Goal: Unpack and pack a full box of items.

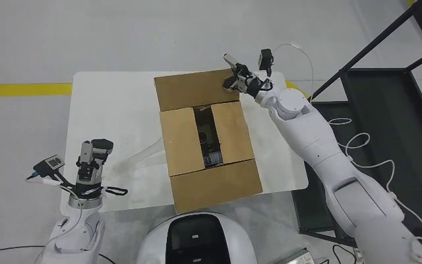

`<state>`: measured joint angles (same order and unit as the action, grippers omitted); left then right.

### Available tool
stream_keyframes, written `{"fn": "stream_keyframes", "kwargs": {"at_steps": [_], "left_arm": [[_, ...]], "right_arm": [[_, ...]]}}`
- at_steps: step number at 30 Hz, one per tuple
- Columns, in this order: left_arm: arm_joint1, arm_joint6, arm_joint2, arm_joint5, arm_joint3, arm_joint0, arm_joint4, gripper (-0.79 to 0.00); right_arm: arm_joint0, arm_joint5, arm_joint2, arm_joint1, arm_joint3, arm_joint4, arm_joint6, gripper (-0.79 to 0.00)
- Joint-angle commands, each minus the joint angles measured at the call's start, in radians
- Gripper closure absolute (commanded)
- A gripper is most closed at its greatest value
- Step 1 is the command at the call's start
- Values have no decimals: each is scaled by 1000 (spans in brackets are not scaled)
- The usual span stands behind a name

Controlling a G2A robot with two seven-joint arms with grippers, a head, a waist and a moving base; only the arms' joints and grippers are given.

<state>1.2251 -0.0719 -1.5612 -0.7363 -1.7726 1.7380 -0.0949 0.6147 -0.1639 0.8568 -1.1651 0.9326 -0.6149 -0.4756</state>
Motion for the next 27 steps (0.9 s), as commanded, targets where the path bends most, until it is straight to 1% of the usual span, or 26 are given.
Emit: {"fn": "stream_keyframes", "kwargs": {"at_steps": [1, 9, 17, 23, 27], "left_arm": [[0, 0, 0, 0, 0, 0, 0, -785], [0, 0, 0, 0, 0, 0, 0, -785], [0, 0, 0, 0, 0, 0, 0, -785], [0, 0, 0, 0, 0, 0, 0, -785], [0, 0, 0, 0, 0, 0, 0, -785]], "right_arm": [[-21, 10, -16, -15, -38, 8, 27, -785], [-86, 39, -81, -74, -157, 85, 136, -785], [-135, 55, -145, -130, -239, 193, 196, -785], [-153, 83, -187, -165, -281, 276, 202, -785], [-159, 86, -197, -183, -307, 301, 193, -785]]}}
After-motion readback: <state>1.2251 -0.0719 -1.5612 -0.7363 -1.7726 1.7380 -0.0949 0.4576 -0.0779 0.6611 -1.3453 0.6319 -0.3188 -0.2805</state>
